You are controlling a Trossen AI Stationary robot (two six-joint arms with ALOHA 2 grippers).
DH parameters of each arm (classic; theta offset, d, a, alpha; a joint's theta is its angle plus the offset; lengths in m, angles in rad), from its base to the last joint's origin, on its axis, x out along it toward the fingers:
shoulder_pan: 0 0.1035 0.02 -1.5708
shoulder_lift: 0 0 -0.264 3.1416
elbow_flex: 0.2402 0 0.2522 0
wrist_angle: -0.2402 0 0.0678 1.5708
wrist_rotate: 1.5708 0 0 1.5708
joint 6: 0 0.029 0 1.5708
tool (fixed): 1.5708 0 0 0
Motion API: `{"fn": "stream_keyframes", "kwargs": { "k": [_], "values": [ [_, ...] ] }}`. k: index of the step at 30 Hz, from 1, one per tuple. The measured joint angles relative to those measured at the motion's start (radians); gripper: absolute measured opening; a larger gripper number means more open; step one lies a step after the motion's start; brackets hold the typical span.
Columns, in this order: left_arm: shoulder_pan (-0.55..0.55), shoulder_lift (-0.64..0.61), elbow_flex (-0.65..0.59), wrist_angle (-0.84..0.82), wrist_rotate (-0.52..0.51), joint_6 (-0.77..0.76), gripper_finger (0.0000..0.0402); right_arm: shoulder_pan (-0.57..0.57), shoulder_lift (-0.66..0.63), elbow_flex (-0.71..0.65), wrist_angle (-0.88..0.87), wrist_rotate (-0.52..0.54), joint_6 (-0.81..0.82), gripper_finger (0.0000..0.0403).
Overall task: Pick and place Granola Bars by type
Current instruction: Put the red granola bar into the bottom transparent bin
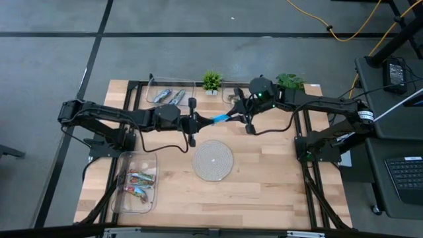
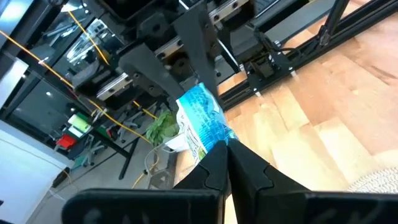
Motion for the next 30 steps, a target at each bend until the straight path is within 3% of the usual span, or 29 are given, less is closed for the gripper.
{"fn": "stream_keyframes", "kwargs": {
  "k": [10, 15, 30],
  "values": [
    [0.007, 0.0, 0.0, -0.001, 0.002, -0.002, 0.0002, 0.009, 0.0, 0.0, -0.076, 0.107, 0.004, 0.0203],
    [0.007, 0.0, 0.0, -0.002, 0.001, -0.009, 0.0002, 0.009, 0.0, 0.0, -0.085, 0.173, 0.008, 0.0248],
    [-0.027, -0.044, 0.015, -0.104, -0.04, -0.055, 0.0002, 0.009, -0.033, 0.001, -0.167, 0.304, 0.008, 0.0252]
  ]
}}
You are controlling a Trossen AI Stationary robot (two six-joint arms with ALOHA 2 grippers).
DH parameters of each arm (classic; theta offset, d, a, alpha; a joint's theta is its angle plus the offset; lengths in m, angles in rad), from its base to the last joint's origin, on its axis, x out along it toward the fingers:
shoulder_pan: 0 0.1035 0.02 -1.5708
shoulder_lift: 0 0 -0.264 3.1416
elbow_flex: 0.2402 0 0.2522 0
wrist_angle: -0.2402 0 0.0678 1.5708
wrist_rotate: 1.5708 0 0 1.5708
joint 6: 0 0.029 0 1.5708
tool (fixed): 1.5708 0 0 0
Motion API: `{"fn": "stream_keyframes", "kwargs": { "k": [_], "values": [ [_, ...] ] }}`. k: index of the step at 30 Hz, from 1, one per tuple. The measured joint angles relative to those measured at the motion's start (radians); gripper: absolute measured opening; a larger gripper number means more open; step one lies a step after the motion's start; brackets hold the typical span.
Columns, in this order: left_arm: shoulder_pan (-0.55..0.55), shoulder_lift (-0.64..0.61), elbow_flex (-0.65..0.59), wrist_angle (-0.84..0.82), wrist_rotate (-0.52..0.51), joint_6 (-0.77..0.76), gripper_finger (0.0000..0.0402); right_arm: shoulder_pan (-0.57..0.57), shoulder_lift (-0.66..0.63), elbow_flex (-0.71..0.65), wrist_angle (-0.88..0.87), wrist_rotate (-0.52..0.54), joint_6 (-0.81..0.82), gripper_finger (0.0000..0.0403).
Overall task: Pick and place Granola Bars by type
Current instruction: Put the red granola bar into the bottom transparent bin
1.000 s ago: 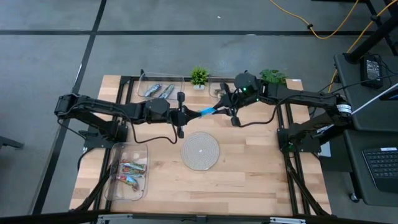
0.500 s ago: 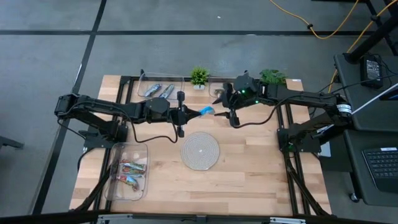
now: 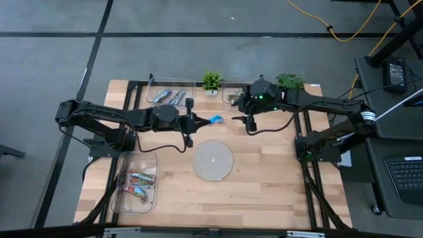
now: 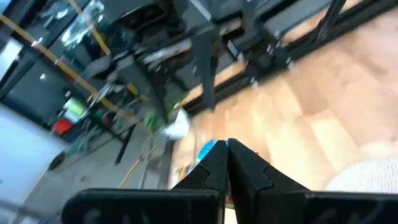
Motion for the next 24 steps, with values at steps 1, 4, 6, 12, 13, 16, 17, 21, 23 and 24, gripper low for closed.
{"fn": "stream_keyframes", "kwargs": {
  "k": [1, 4, 6, 12, 13, 16, 17, 21, 23, 24],
  "values": [
    [-0.012, -0.013, 0.011, -0.041, -0.034, -0.002, 0.0002, 0.0, -0.006, 0.0, -0.015, 0.001, 0.004, 0.0251],
    [-0.057, -0.053, 0.054, -0.18, -0.142, -0.028, 0.0002, 0.0, -0.022, 0.0, -0.04, -0.001, 0.019, 0.0247],
    [-0.094, -0.085, 0.086, -0.278, -0.177, -0.072, 0.0002, 0.0, -0.027, 0.0, -0.054, -0.001, 0.033, 0.0244],
    [-0.232, -0.187, 0.186, -0.576, -0.303, -0.307, 0.0002, 0.0, -0.032, 0.0, -0.116, -0.001, 0.058, 0.0233],
    [-0.258, -0.204, 0.201, -0.619, -0.323, -0.351, 0.0002, 0.0, -0.032, 0.0, -0.121, -0.001, 0.059, 0.0231],
    [-0.34, -0.244, 0.237, -0.722, -0.359, -0.471, 0.0002, 0.004, -0.031, 0.0, -0.118, -0.002, 0.059, 0.0224],
    [-0.368, -0.251, 0.249, -0.742, -0.364, -0.505, 0.0002, 0.004, -0.031, 0.0, -0.116, -0.002, 0.059, 0.0222],
    [-0.468, -0.261, 0.292, -0.851, -0.379, -0.646, 0.0002, 0.009, -0.031, 0.0, -0.112, -0.003, 0.068, 0.022],
    [-0.509, -0.262, 0.316, -0.924, -0.38, -0.747, 0.0002, 0.014, -0.031, 0.0, -0.113, -0.007, 0.083, 0.0219],
    [-0.53, -0.262, 0.324, -0.959, -0.378, -0.807, 0.0002, 0.015, -0.031, 0.0, -0.116, -0.012, 0.083, 0.0219]
  ]
}}
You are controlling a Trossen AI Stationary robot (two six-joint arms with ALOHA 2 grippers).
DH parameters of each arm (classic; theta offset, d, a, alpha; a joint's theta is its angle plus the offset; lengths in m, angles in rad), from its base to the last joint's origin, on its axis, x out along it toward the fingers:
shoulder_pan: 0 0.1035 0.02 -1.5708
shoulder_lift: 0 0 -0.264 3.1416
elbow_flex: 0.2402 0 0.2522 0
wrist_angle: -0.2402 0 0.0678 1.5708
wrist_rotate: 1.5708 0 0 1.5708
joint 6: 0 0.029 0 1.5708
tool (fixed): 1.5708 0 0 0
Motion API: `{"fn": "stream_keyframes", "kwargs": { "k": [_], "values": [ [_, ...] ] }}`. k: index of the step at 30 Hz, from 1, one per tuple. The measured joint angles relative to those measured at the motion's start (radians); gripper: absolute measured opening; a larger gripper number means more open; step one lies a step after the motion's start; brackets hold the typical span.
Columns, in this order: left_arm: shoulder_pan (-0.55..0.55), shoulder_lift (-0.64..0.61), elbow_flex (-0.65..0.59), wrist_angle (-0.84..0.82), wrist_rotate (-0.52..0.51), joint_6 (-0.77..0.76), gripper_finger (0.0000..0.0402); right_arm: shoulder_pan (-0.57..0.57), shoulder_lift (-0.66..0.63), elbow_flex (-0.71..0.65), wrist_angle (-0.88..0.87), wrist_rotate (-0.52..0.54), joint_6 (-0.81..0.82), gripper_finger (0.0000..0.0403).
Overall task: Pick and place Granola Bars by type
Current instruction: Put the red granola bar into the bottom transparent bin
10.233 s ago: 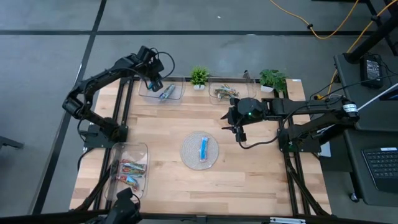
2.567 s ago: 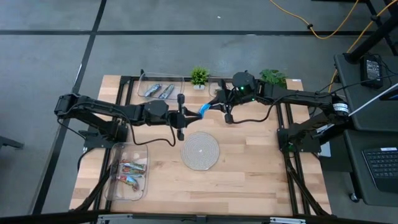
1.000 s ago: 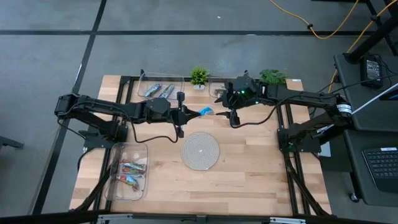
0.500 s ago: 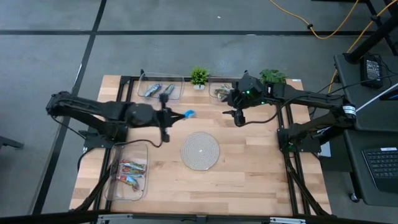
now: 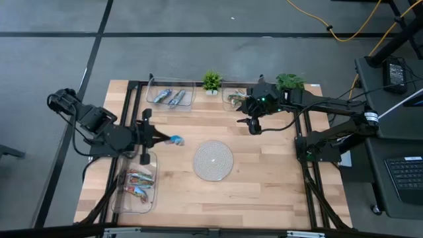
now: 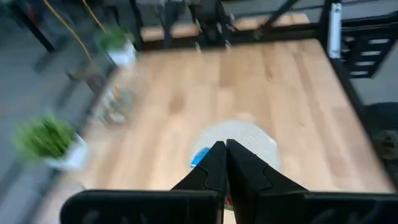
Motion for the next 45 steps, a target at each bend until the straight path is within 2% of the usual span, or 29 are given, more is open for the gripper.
{"fn": "stream_keyframes", "kwargs": {
  "k": [9, 13, 19, 22, 28, 31, 36, 40, 45],
  "values": [
    [-0.159, 0.008, 0.012, -0.29, 0.135, -0.508, 0.0002, 0.033, 0.0, 0.0, -0.009, -0.001, 0.0, 0.0219],
    [-0.214, 0.011, 0.012, -0.389, 0.139, -0.669, 0.0002, 0.058, 0.0, 0.0, -0.009, 0.0, 0.0, 0.0219],
    [-0.279, 0.013, -0.032, -0.481, 0.22, -0.896, 0.0002, 0.09, 0.0, 0.0, -0.01, 0.0, 0.0, 0.0219],
    [-0.317, 0.014, -0.082, -0.478, 0.264, -0.97, 0.0001, 0.093, 0.0, 0.0, -0.01, 0.0, 0.0, 0.0219],
    [-0.376, 0.013, -0.2, -0.479, 0.287, -1.116, 0.0002, 0.092, 0.001, 0.0, -0.01, 0.0, 0.0, 0.0219],
    [-0.39, 0.012, -0.251, -0.478, 0.302, -1.171, 0.0002, 0.092, 0.001, 0.0, -0.01, 0.0, 0.003, 0.0219],
    [-0.39, 0.014, -0.335, -0.478, 0.382, -1.248, 0.0001, 0.092, 0.001, 0.0, -0.01, 0.0, 0.003, 0.0219],
    [-0.387, 0.015, -0.38, -0.479, 0.422, -1.272, 0.0003, 0.092, 0.001, 0.0, -0.009, 0.001, 0.003, 0.0219],
    [-0.387, 0.015, -0.39, -0.475, 0.442, -1.233, 0.0014, 0.092, 0.001, 0.0, 0.007, 0.001, 0.01, 0.0219]
  ]
}}
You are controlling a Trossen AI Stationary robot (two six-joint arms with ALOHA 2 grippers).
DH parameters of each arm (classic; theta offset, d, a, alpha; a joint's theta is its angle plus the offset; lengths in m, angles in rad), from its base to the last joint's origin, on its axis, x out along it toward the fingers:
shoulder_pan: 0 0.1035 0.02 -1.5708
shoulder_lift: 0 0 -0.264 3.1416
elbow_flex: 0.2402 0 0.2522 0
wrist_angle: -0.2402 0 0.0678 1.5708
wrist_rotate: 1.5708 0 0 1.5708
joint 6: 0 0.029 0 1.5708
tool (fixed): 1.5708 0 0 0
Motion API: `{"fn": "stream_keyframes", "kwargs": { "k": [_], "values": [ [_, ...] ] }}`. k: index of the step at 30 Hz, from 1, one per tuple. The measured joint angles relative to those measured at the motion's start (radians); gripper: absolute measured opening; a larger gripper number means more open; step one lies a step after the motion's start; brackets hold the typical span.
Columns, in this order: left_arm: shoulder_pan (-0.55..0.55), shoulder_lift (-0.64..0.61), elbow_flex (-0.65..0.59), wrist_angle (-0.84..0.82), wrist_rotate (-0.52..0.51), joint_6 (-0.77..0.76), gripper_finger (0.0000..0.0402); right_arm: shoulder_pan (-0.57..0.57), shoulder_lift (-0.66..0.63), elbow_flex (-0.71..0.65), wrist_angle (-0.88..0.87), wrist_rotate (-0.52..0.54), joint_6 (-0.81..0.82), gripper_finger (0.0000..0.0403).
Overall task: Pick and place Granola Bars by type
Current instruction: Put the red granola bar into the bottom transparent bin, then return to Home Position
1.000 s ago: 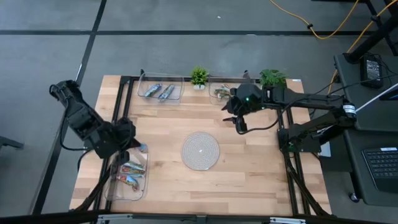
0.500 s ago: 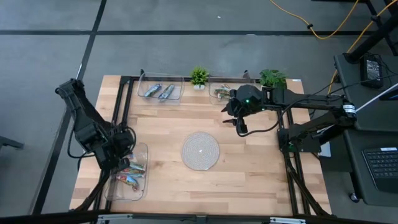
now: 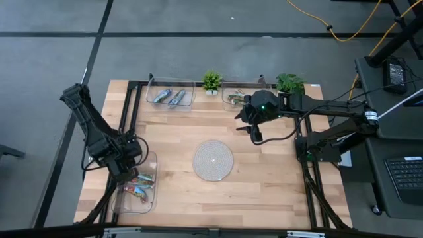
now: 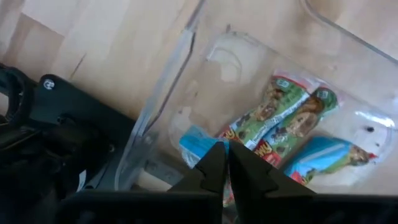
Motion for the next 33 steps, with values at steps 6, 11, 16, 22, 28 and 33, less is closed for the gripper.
{"fn": "stream_keyframes", "kwargs": {
  "k": [6, 11, 16, 22, 28, 33],
  "values": [
    [0.0, 0.0, 0.006, 0.014, 0.012, 0.024, 0.0046, 0.0, 0.0, 0.0, 0.003, 0.0, 0.01, 0.0219],
    [0.016, 0.0, 0.006, 0.013, 0.068, 0.019, 0.0074, 0.0, 0.0, 0.0, 0.003, 0.0, 0.01, 0.0219],
    [0.064, 0.0, 0.006, 0.026, 0.131, 0.037, 0.0093, 0.0, 0.0, -0.012, 0.015, -0.001, 0.001, 0.0219],
    [0.155, 0.0, 0.014, 0.148, 0.074, 0.2, 0.0096, 0.0, 0.001, -0.131, 0.1, -0.001, -0.022, 0.0219],
    [0.26, 0.0, 0.114, 0.308, -0.104, 0.485, 0.0089, 0.0, -0.001, -0.21, 0.157, 0.0, 0.013, 0.0219],
    [0.331, 0.0, 0.244, 0.495, -0.302, 0.872, 0.0085, 0.0, -0.028, -0.204, 0.161, 0.014, 0.009, 0.0219]
  ]
}}
